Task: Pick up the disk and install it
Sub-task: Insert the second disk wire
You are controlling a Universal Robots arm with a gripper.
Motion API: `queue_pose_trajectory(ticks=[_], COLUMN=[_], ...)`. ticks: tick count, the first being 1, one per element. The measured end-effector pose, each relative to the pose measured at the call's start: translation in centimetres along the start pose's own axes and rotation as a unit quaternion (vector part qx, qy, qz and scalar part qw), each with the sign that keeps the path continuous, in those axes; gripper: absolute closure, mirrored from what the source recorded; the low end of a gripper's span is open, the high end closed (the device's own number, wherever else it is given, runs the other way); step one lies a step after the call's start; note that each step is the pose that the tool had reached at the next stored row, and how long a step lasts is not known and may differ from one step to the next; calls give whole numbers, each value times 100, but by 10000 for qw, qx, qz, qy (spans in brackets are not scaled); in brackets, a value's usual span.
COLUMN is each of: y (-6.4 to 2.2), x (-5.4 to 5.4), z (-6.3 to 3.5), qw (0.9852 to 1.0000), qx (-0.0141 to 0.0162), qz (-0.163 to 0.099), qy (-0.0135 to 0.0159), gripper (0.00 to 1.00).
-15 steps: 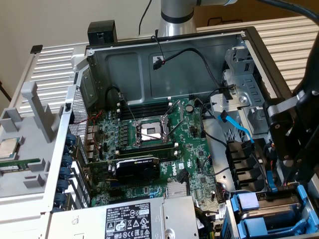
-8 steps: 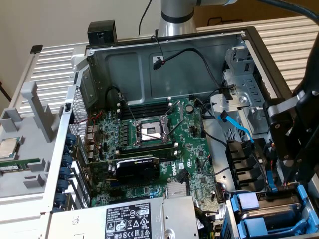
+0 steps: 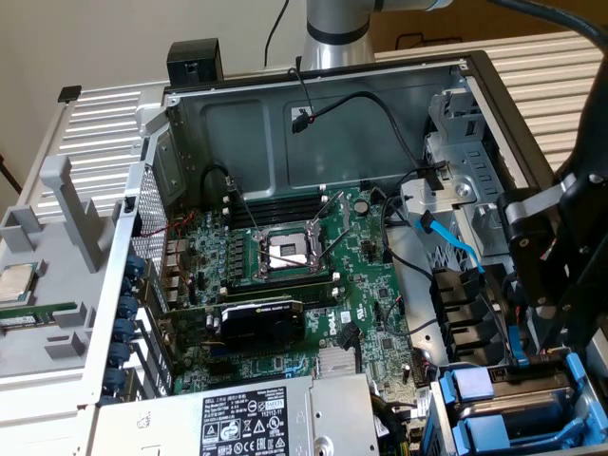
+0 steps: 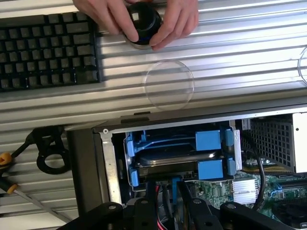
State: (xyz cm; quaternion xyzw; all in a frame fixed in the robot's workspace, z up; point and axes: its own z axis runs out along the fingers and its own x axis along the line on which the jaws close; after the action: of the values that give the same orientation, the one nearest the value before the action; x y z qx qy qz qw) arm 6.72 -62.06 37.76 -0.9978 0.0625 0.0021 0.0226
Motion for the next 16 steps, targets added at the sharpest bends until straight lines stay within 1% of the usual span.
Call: queue_pose_trajectory(ticks=[7,8,10,11,12,16], y=[0,0,0,0,0,1], x=[0,0,0,0,0,-9], z=[0,0,0,0,0,1], qw=[10000,10000,10000,10000,10000,10000], qx=[0,0,0,0,0,1], qz=[0,0,0,0,0,1], qy=[0,0,0,0,0,1], gripper=[69,71,84,84,89,89])
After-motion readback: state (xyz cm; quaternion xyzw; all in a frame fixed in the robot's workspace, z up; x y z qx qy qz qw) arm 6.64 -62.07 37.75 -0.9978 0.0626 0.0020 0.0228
